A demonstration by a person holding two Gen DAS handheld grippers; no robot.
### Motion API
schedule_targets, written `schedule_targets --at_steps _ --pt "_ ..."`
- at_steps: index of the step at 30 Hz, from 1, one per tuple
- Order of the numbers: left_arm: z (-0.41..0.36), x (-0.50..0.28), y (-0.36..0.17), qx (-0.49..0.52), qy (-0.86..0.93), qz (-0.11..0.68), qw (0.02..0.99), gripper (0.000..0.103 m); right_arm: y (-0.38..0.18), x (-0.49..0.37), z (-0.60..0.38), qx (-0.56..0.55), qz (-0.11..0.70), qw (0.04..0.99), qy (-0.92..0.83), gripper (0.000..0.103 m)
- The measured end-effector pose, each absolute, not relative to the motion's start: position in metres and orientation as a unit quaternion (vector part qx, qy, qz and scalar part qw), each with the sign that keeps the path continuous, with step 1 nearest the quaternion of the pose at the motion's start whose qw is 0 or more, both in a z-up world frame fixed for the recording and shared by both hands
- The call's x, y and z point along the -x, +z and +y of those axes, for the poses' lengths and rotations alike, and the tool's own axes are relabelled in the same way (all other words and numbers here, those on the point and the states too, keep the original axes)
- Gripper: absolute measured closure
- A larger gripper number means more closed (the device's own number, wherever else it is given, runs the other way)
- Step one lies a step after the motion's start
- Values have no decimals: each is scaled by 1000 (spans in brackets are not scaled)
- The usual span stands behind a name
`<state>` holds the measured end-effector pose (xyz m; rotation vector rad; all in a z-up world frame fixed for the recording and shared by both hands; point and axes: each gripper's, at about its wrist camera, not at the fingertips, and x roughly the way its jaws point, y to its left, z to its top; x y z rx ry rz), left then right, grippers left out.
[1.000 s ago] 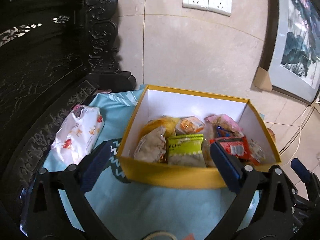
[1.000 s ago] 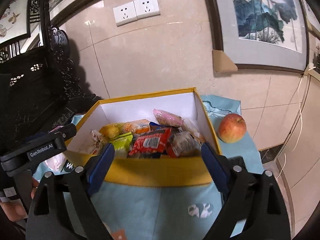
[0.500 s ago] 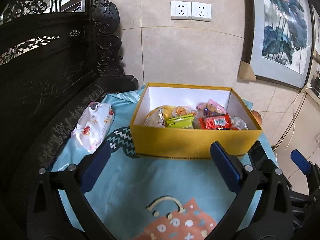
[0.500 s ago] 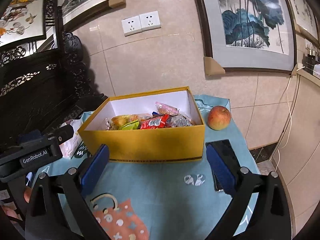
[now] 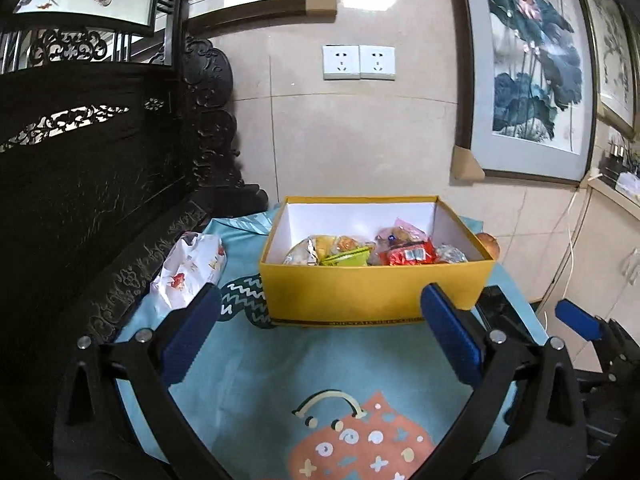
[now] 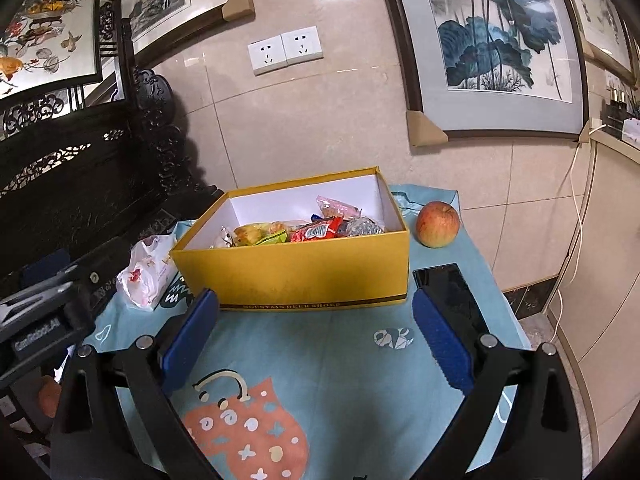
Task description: Organize snacks
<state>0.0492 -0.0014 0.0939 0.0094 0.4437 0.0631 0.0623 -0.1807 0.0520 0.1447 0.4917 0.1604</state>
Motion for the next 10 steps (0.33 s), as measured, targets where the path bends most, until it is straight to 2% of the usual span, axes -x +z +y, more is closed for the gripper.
schedule_targets --at_steps 10 --pt "-2 -45 91 2 39 246 968 2 51 -54 -181 -69 239 965 80 1"
